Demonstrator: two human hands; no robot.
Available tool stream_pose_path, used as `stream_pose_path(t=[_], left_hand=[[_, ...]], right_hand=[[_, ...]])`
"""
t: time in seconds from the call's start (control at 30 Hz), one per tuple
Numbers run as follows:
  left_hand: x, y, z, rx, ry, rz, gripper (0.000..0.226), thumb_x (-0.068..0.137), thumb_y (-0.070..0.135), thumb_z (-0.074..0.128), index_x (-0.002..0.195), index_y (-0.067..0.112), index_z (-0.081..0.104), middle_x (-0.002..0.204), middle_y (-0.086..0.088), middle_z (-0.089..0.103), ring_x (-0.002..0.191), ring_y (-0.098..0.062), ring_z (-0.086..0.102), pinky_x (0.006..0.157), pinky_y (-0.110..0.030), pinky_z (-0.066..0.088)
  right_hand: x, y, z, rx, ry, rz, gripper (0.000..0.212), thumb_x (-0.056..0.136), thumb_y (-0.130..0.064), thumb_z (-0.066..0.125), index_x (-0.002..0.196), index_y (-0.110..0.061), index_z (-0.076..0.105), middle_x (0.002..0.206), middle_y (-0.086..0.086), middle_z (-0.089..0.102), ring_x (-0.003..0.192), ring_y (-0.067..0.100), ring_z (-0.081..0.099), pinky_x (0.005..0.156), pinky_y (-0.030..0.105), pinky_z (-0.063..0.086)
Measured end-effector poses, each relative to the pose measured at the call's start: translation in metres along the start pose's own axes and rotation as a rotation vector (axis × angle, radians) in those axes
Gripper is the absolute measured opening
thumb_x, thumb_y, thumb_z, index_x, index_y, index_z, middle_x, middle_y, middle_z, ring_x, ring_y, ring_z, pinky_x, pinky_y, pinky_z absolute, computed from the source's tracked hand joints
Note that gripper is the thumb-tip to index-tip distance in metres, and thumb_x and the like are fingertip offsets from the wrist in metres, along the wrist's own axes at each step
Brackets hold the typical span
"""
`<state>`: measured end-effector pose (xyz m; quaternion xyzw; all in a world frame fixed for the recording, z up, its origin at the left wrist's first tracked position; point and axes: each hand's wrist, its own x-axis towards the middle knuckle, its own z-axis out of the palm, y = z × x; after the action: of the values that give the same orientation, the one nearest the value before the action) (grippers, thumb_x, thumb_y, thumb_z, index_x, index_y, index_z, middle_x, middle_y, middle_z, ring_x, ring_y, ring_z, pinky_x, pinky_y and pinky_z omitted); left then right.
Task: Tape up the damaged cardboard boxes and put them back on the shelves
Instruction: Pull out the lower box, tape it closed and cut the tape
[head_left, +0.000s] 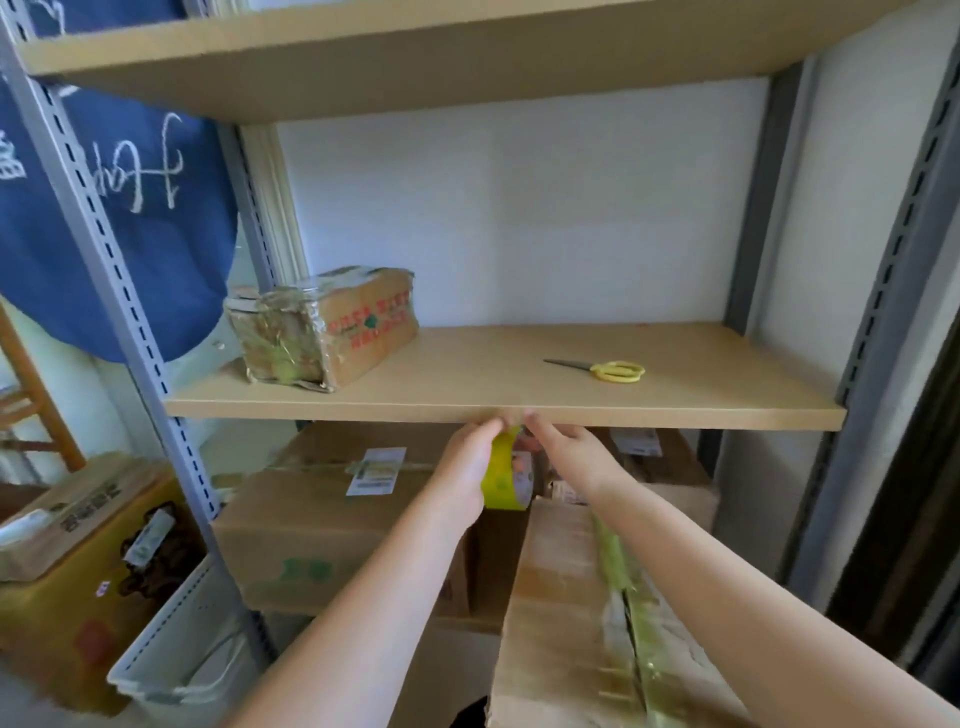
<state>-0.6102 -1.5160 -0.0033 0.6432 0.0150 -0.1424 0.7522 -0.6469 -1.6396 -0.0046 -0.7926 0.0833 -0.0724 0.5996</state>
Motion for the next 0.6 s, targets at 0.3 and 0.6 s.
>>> stream_pose_path(t=[0.3,0.6], left_hand=[[-0.015,0.05,0.009,-0.17,-0.04,-0.235,0.026,0.101,0.004,0.033,0.077,0.003,0.043,0.047,-0.009,0.047,0.026,-0.012,0.039,0.03,-0.014,0.033],[-0.083,0.117,0.012,0.126,-0.284,-0.016,0.005,0.101,0.012,0.044,0.098,0.009,0.048,0.048,-0.003,0.051,0.034,-0.01,0.043,0.034,-0.014,0.035]], right_hand=[[0.014,-0.036,0.024,0.338,-0.103,0.427,0.039,0.094,-0.042,0.058,0.064,-0.017,0.055,0.053,0.001,0.058,0.052,0.016,0.057,0.054,0.024,0.048],[-0.017,-0.114,-0.032,0.108,-0.084,0.041,0.014,0.096,-0.015,0.061,0.082,-0.012,0.062,0.073,0.002,0.066,0.06,0.01,0.064,0.06,0.022,0.057]])
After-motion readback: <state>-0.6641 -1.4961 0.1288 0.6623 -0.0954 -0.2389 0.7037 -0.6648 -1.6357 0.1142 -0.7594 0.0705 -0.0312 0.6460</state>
